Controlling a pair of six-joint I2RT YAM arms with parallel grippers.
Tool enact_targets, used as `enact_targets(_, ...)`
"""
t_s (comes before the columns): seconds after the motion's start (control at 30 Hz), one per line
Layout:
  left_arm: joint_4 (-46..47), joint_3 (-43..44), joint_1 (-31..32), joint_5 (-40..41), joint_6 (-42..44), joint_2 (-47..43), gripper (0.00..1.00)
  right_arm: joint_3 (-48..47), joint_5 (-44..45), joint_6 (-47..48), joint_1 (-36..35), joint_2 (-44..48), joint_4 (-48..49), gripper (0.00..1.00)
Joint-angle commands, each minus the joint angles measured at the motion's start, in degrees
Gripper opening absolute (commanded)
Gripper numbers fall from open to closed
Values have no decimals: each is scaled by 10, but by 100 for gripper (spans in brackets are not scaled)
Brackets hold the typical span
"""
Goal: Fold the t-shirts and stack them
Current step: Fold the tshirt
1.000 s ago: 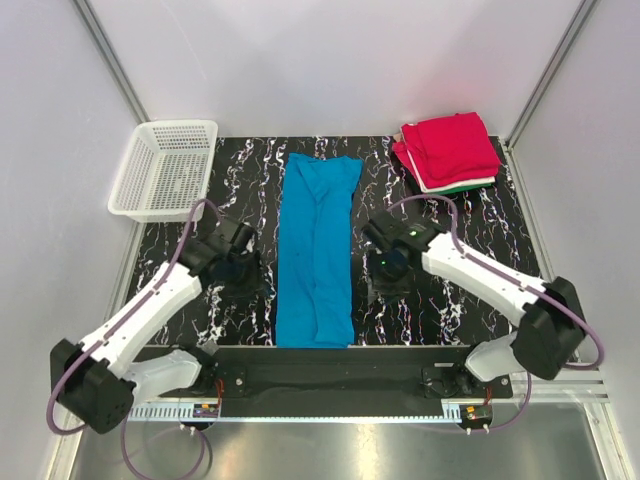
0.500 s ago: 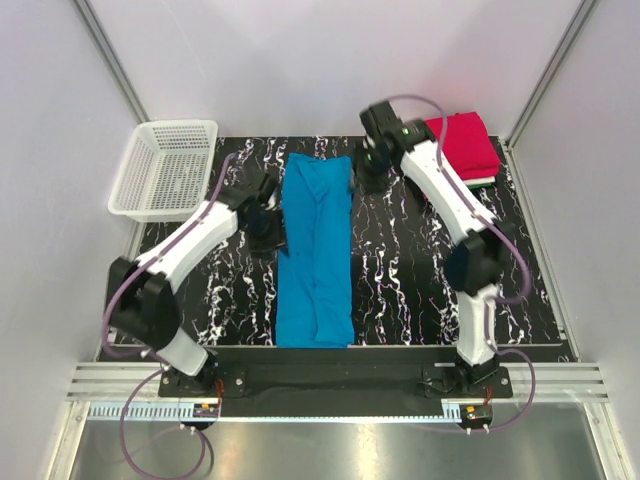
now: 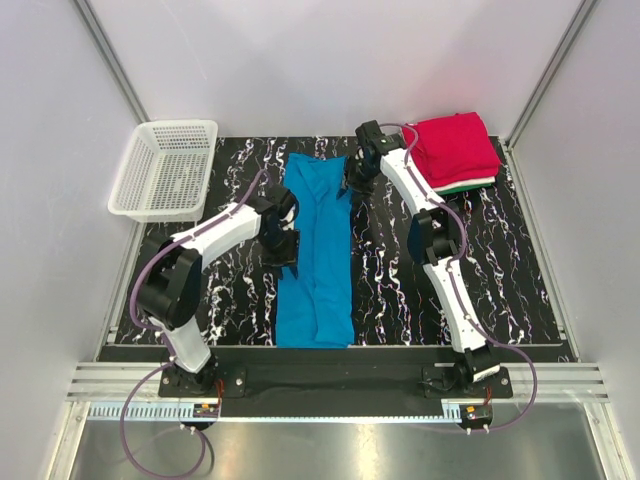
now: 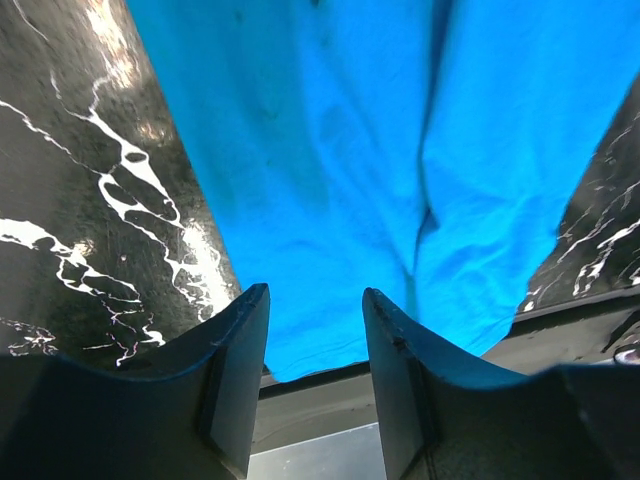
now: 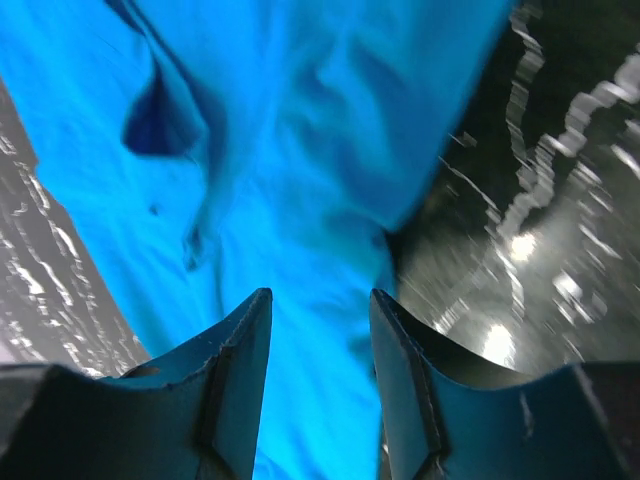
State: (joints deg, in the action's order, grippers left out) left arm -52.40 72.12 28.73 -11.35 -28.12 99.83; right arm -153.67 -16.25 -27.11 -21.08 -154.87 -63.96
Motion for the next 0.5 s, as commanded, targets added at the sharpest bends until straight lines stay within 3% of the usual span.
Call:
enact_targets(0.0,28,-18,1,-33,21,-10,46,-77,-49,-16,-5,-14,58,52)
enact_targets(0.23,41,-39,8,-52,21,7,45,-53,-79,-68,1,5,154,53)
enact_targets(0.47,44,-40,8,-57,23,14,44,-68,-106,-110,4,-47,215,53)
